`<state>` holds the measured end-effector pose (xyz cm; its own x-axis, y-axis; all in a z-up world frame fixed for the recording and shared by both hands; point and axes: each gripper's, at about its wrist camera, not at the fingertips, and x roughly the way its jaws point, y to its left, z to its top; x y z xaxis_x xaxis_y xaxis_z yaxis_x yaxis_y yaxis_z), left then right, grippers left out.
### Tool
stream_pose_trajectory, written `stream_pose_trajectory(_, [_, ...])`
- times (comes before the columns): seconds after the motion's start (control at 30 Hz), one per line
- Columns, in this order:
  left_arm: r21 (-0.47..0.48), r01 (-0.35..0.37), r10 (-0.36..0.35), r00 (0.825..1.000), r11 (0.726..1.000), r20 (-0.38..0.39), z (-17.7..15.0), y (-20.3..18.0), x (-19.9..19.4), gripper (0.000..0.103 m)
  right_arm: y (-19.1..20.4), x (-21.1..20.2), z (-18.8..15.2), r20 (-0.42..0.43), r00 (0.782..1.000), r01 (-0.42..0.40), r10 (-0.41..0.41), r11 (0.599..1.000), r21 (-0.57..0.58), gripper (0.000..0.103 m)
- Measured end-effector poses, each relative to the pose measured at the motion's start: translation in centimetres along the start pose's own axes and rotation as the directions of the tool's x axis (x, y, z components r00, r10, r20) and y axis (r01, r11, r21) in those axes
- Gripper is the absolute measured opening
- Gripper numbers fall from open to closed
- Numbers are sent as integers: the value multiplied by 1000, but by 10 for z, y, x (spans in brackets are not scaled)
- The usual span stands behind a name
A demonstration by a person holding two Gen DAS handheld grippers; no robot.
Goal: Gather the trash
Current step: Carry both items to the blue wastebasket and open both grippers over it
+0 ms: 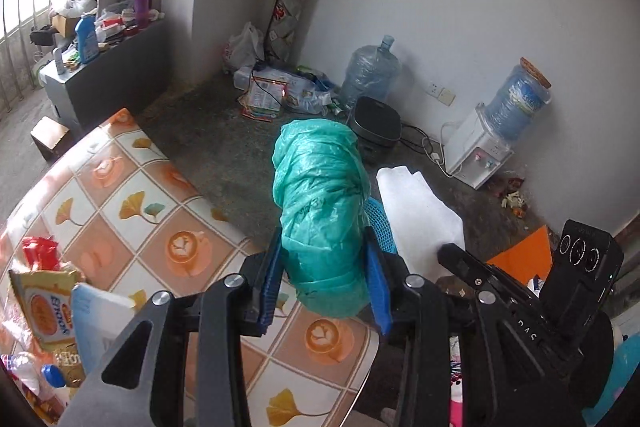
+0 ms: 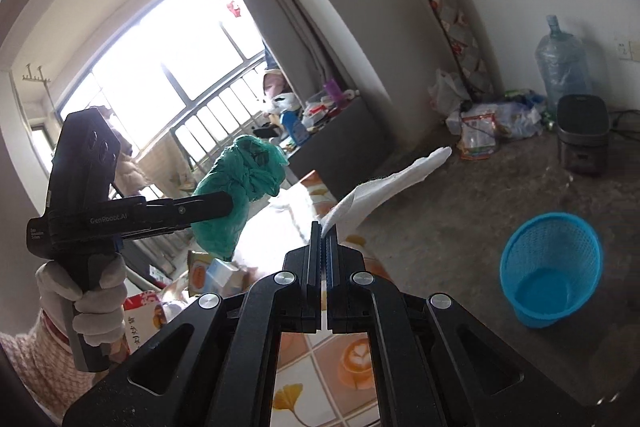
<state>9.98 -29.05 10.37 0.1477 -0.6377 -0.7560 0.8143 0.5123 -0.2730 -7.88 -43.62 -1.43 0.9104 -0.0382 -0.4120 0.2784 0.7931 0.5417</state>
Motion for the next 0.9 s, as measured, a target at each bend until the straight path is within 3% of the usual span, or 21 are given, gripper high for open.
stream_pose_trajectory(0.23, [38, 64, -59, 989, 997, -138, 34, -33, 119, 37, -86, 25, -7, -74, 976, 213, -204, 964, 160, 0])
stream_pose_trajectory(0.5, [72, 114, -91, 961, 991, -262, 57, -71, 249, 38, -168, 76, 1, -191, 928, 361, -321, 901, 242, 1])
stream_pose_trajectory(0.6, [93, 118, -81, 940, 989, -330, 56, -83, 299, 50, -203, 97, -5, -244, 907, 404, -344, 875, 268, 14])
stream_pose_trajectory(0.63, [98, 96, -56, 936, 991, -347, 54, -83, 314, 57, -216, 103, -9, -270, 893, 432, -361, 856, 282, 29])
stream_pose_trajectory(0.67, [93, 70, -33, 936, 993, -351, 52, -83, 325, 59, -229, 109, -14, -294, 883, 449, -366, 843, 298, 35])
stream_pose_trajectory(0.77, [57, 45, -23, 940, 997, -341, 49, -76, 337, 60, -253, 110, -30, -347, 853, 504, -390, 787, 355, 35])
stream_pose_trajectory(0.9, [70, 67, -43, 952, 995, -302, 49, -75, 319, 62, -249, 88, -38, -313, 865, 494, -392, 772, 400, 35])
